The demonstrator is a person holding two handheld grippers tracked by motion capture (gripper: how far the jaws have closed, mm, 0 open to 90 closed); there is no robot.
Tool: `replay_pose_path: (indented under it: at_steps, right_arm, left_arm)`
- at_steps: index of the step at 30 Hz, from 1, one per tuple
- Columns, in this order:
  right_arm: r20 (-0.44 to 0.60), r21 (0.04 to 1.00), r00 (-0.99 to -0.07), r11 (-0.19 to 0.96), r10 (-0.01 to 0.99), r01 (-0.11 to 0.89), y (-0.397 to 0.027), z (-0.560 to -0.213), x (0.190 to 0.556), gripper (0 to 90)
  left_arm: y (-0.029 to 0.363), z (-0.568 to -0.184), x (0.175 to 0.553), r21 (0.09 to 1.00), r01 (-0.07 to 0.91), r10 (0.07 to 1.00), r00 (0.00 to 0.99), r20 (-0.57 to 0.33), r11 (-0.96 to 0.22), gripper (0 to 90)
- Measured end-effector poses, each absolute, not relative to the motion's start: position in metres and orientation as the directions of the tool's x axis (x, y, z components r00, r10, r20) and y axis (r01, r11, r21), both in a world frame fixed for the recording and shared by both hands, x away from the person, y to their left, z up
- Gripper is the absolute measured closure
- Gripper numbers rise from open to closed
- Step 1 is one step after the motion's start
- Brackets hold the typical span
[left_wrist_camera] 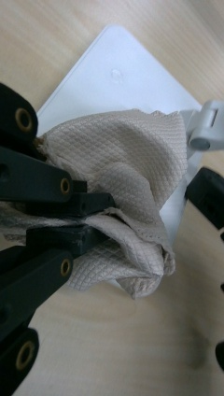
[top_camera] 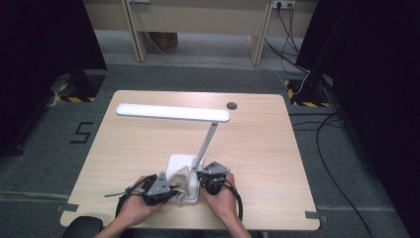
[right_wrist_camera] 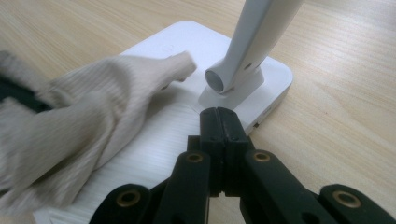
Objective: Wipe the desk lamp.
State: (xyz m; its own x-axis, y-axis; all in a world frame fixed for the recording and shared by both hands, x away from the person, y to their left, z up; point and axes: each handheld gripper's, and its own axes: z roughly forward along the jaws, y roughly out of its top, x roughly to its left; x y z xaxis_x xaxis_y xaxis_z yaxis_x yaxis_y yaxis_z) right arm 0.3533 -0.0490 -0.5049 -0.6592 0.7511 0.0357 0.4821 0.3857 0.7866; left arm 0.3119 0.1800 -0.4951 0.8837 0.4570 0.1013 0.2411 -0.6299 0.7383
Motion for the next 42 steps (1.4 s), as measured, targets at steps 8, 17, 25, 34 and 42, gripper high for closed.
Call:
replay_pose_path:
  at_steps: [8,17,25,34,42]
  right_arm:
    - [0.034,0.786,-0.66,0.388,0.75,0.481,-0.049,-0.505,0.353,90.0]
    - [0.03,0.788,-0.66,0.389,0.751,0.478,-0.049,-0.505,0.353,90.0]
    - [0.036,0.787,-0.658,0.384,0.752,0.482,-0.049,-0.505,0.353,90.0]
    - [0.036,0.789,-0.658,0.382,0.752,0.481,-0.049,-0.505,0.353,90.0]
    - [0.033,0.788,-0.657,0.385,0.753,0.481,-0.048,-0.505,0.352,90.0]
  left_arm:
    - [0.194,-0.49,0.296,0.764,0.283,0.464,0.885,0.025,-0.58,85.2]
    - [0.208,-0.467,0.35,0.808,0.28,0.656,0.737,0.165,-0.518,85.3]
    - [0.193,-0.486,0.401,0.728,0.287,0.662,0.689,0.295,-0.623,85.1]
    - [0.188,-0.496,0.408,0.71,0.298,0.64,0.717,0.274,-0.638,85.1]
    - [0.196,-0.501,0.396,0.72,0.31,0.637,0.734,0.233,-0.62,85.2]
